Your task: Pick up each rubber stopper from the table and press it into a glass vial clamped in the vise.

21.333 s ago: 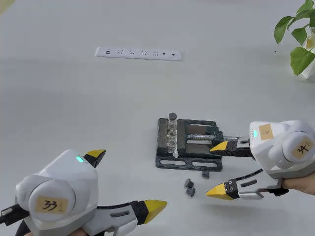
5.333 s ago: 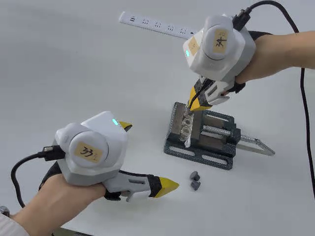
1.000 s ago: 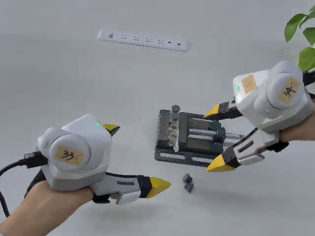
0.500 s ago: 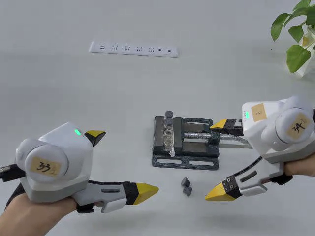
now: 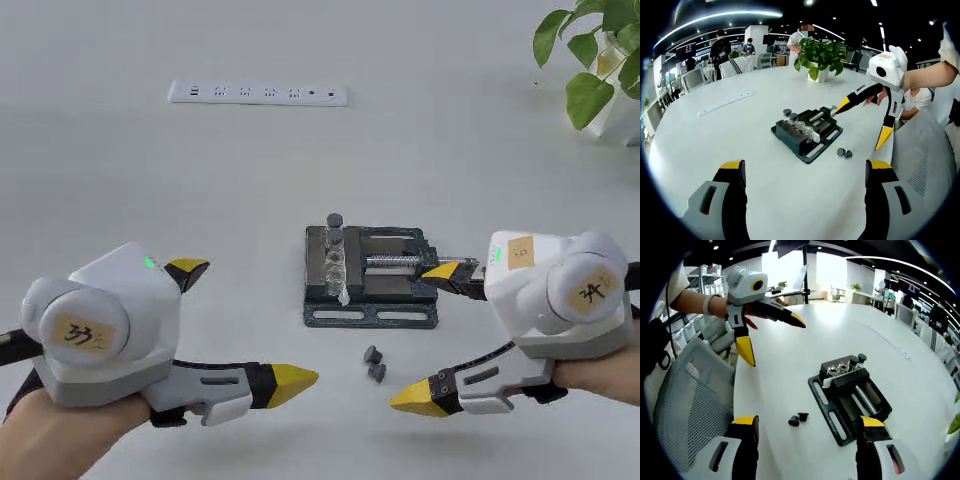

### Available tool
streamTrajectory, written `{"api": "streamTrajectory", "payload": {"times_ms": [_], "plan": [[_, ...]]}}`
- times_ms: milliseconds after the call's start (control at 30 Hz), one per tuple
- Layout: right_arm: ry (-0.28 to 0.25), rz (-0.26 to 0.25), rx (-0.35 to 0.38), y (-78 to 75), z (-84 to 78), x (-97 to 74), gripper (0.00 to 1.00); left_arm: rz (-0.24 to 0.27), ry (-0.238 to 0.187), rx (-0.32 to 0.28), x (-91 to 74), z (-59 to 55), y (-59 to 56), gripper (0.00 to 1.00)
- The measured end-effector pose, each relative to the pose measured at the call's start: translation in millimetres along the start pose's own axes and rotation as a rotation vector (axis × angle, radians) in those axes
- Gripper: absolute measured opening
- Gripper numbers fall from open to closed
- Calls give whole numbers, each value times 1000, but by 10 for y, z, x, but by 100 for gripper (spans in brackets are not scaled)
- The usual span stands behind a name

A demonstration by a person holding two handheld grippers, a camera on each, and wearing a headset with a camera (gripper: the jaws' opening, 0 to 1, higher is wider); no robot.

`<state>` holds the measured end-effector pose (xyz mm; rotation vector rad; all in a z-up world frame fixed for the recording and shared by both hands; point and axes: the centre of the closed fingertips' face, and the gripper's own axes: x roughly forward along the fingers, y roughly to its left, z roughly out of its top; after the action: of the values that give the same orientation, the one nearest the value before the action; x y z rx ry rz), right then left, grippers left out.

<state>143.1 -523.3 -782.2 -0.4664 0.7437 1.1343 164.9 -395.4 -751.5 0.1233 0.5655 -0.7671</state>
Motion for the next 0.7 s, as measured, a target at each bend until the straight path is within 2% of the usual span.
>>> {"api": "streamTrajectory", "payload": {"times_ms": [67,233,300,433,700], "plan": [[-15,-9,24,34,-7,37,75,0,0,-5,-9,-6,-10,99],[-16,-29,31,120,-46,130,65,-4,8,-7,-15,-33,-53,99],[-9,-12,43,179,-83,172,61,-5,9,-8,-13,-52,-59,99],[1,-16,57,232,-154,217,46,-6,8,-14,-18,-57,-71,99],[-7,-28,88,285,-251,270,35,-3,3,-23,-21,-83,-73,99]]}}
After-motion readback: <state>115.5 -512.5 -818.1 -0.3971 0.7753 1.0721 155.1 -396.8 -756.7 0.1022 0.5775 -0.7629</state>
